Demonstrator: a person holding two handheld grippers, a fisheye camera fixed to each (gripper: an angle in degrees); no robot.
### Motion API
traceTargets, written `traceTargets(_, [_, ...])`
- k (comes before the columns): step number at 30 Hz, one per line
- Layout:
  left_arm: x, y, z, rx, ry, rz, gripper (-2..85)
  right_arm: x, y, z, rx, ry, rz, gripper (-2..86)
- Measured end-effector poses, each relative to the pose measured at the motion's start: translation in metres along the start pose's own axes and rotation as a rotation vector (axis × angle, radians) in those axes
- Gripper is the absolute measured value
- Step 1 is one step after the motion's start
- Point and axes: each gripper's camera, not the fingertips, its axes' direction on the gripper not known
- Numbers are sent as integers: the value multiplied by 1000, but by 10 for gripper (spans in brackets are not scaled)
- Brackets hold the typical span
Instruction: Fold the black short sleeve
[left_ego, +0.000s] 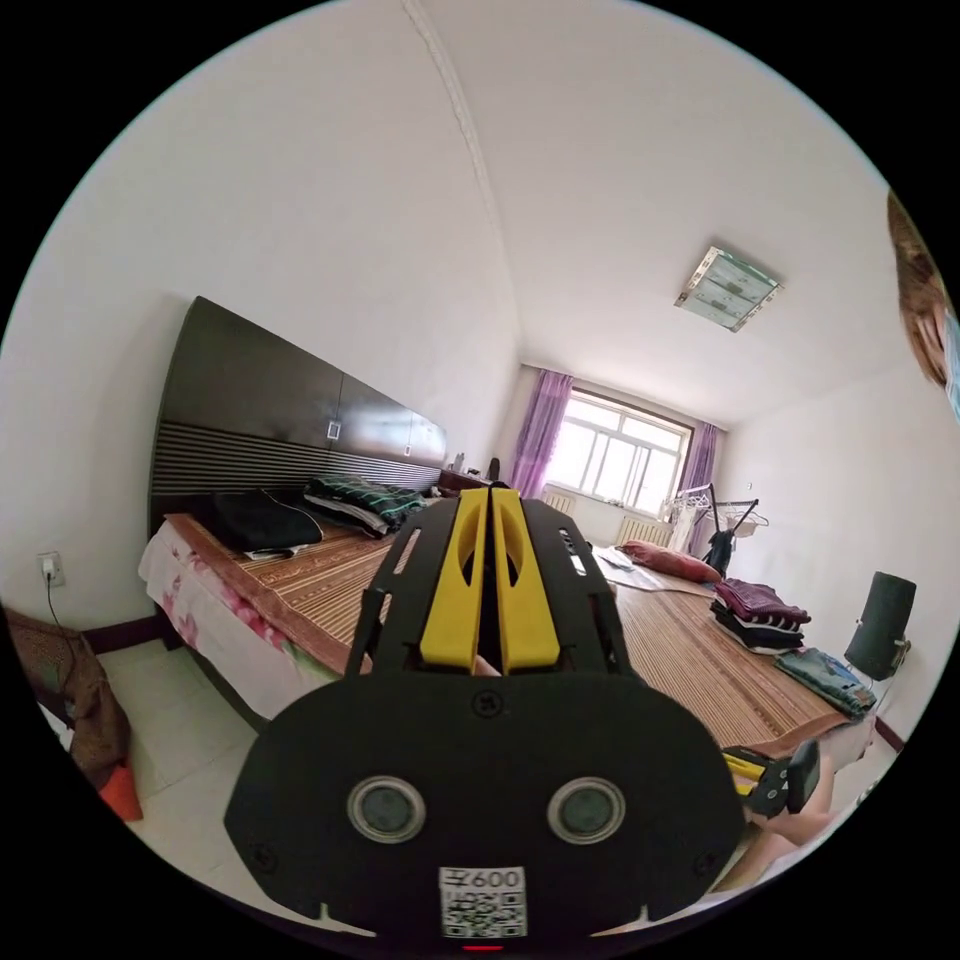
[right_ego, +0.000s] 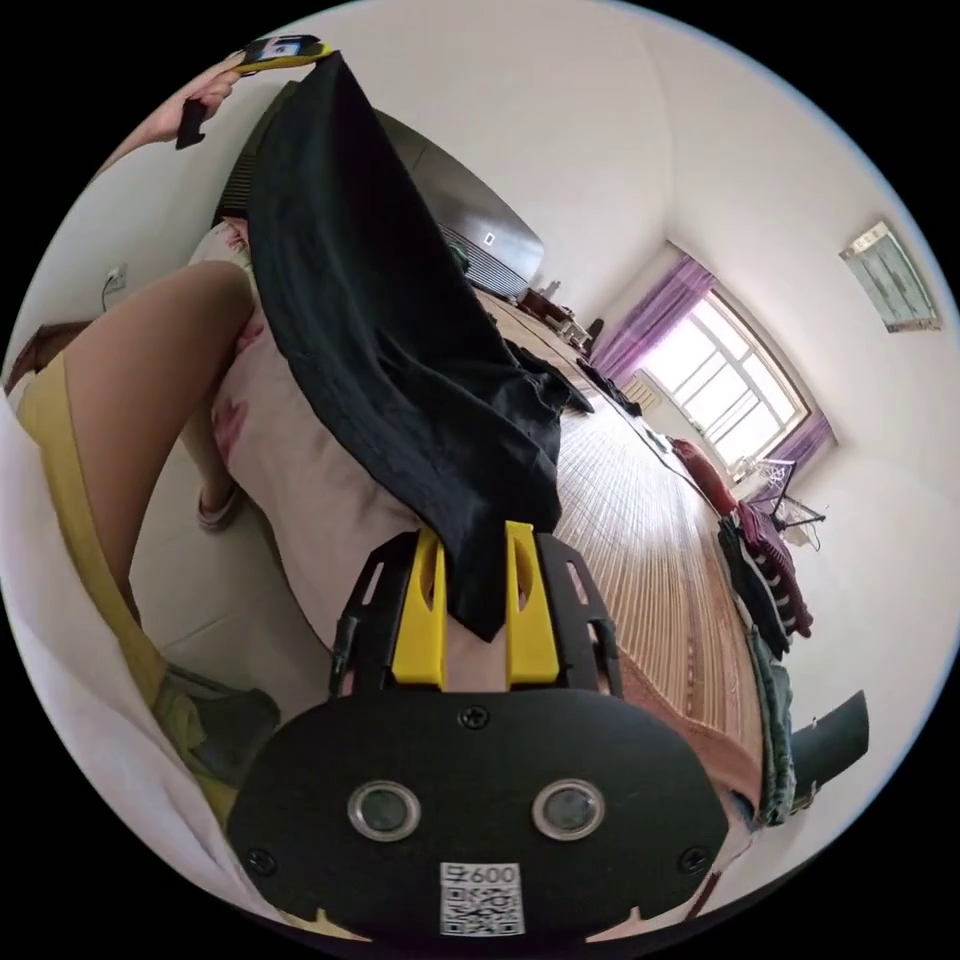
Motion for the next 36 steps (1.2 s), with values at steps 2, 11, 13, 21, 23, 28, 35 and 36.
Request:
traceTargets(2, [-5,-1,-2,-5,6,-22,11,8,-6,14,-14,-80,-123,97])
traceTargets(11, [-2,-9,-17,-34,36,-24,12,103,-74,62,-382,-328,-369,78])
traceTargets(13, [1,-15,-19,-50,98,30,12,174,-82,3,-300,-118,-310,69])
traceTargets(21, [22,-53,-73,136,333,131,15,429,-31,-420,439,339,190,26])
traceTargets(23, [59,-62,-112,322,297,263,14,430,-7,-494,600,500,252,11])
traceTargets(28, [109,-85,-126,425,346,328,13,447,15,-561,676,807,268,-7])
traceTargets(35, [215,-108,61,-197,388,592,12,634,10,-394,326,382,247,-8])
traceTargets(36, [229,-101,82,-253,347,631,12,670,23,-334,290,348,298,-8])
